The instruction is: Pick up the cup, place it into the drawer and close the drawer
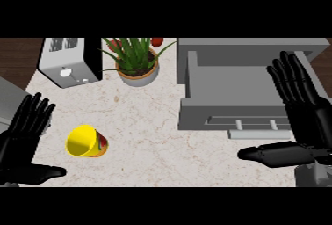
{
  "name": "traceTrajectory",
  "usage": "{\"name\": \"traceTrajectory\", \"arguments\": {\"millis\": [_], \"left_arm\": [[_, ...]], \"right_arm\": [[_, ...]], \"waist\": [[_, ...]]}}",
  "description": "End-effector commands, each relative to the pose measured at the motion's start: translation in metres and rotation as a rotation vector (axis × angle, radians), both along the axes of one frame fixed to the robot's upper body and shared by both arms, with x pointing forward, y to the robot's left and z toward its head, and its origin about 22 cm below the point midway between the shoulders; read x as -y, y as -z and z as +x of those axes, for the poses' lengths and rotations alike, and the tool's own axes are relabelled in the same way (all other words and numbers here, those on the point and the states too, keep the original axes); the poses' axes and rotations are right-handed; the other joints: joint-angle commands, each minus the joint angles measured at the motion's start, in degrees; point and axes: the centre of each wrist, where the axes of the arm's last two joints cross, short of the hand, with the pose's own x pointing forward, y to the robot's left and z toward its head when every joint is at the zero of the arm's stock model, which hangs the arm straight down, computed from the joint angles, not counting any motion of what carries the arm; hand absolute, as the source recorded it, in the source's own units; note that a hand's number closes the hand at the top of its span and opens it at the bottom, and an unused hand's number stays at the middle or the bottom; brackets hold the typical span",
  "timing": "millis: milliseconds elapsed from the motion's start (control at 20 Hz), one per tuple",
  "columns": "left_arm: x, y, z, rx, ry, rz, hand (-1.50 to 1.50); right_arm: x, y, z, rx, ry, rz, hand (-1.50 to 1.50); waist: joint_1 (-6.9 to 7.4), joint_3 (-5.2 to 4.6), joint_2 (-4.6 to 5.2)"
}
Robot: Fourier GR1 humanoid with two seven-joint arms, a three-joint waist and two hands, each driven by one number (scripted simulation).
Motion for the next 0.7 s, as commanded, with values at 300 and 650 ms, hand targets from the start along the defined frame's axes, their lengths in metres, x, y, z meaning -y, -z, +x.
{"name": "traceTrajectory", "arguments": {"millis": [300, 650], "left_arm": [[-0.017, 0.073, 0.006, -0.104, -0.046, 0.043, -1.5], [-0.03, 0.118, -0.001, -0.137, -0.086, 0.055, -1.5]], "right_arm": [[-0.005, -0.009, 0.0, 0.022, 0.013, -0.01, -1.5], [0.011, -0.016, 0.012, 0.022, -0.002, 0.001, -1.5]], "waist": [[-0.24, -0.02, -0.02], [-0.18, -0.01, -0.01]]}}
